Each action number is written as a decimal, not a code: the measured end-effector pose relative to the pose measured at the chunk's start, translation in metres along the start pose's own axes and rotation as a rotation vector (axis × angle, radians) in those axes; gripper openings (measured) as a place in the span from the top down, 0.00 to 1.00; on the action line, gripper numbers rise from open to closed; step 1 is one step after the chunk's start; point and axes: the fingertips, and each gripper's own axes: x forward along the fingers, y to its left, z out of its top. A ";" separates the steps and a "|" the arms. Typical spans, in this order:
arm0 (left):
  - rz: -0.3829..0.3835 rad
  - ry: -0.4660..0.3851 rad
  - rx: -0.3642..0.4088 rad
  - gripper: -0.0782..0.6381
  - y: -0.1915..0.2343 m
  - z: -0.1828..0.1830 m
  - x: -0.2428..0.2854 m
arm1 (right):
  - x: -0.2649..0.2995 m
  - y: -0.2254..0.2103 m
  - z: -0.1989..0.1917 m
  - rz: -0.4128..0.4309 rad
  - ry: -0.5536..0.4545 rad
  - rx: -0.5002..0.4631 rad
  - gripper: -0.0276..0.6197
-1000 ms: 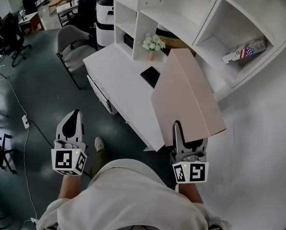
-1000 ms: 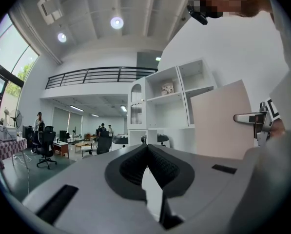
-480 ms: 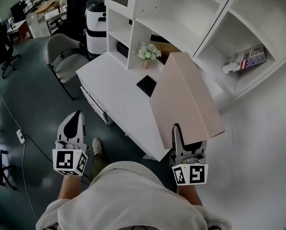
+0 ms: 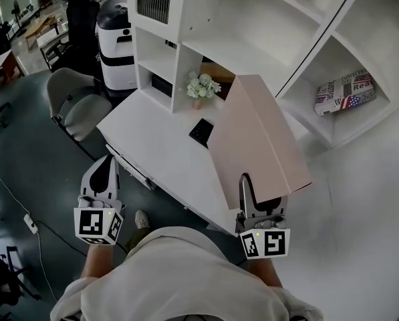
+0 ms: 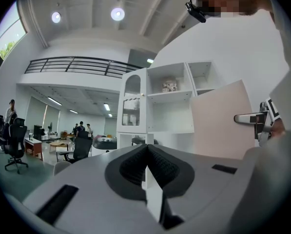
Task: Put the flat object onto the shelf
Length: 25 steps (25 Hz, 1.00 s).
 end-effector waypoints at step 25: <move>-0.272 0.024 -0.075 0.89 0.137 -0.015 0.129 | 0.138 0.086 0.053 -0.250 0.067 -0.372 0.55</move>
